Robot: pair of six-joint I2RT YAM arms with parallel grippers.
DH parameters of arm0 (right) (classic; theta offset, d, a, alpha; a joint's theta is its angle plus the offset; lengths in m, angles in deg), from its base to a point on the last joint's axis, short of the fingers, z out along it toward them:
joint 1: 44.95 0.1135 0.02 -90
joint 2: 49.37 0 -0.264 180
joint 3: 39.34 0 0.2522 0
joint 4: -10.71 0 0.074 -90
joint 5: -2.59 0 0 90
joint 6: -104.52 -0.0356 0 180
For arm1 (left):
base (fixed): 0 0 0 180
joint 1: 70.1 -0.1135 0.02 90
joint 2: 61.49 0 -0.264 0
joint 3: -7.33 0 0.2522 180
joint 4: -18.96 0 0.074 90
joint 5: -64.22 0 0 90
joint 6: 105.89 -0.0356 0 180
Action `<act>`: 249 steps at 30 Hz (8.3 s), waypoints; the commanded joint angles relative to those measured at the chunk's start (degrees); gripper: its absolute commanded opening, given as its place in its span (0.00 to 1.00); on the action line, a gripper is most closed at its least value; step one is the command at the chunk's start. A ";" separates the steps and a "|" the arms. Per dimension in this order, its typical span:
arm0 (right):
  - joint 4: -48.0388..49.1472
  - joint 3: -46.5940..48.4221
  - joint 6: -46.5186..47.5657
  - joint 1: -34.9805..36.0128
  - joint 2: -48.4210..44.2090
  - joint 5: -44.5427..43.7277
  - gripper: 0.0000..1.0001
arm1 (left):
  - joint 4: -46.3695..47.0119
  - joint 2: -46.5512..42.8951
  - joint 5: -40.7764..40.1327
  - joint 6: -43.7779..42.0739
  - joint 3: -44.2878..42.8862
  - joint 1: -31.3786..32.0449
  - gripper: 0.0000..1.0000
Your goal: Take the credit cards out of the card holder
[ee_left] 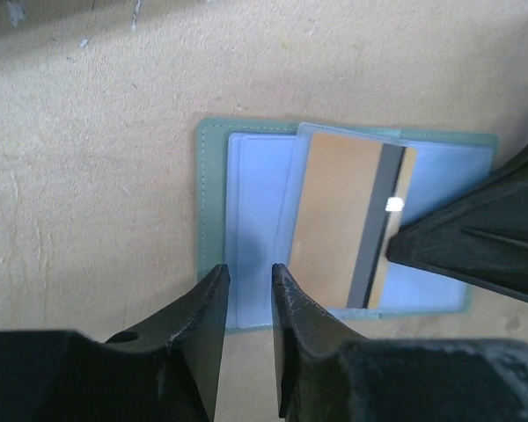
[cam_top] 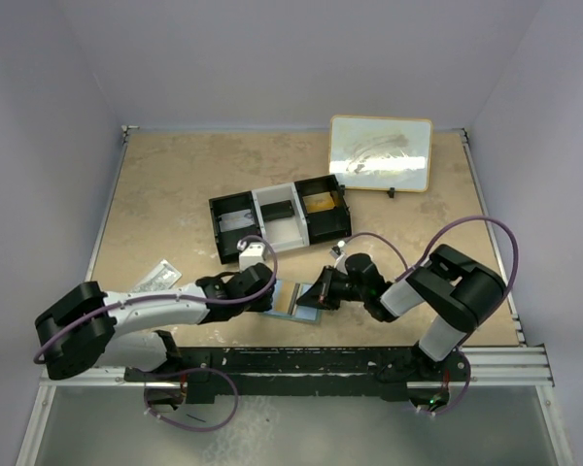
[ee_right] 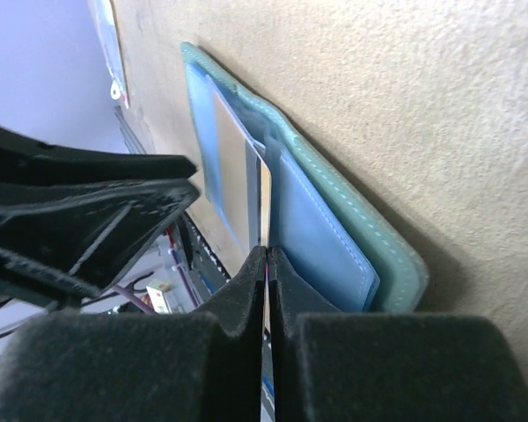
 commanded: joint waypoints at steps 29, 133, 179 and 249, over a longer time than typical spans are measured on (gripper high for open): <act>4.53 -1.81 1.47 -0.30 1.50 -2.61 0.24 | -4.07 6.82 -0.58 -2.12 -5.69 2.42 0.16; 24.45 -5.16 -3.36 0.06 8.14 -1.79 0.29 | -5.37 14.48 0.98 -1.15 -11.87 4.52 0.13; -7.09 1.74 3.45 1.20 -8.28 -7.70 0.15 | -6.03 14.40 0.58 -1.79 -12.68 4.59 0.12; -39.49 13.97 72.81 1.20 -60.93 -22.60 0.00 | -31.04 -19.80 -30.05 -17.54 -18.93 -27.23 0.83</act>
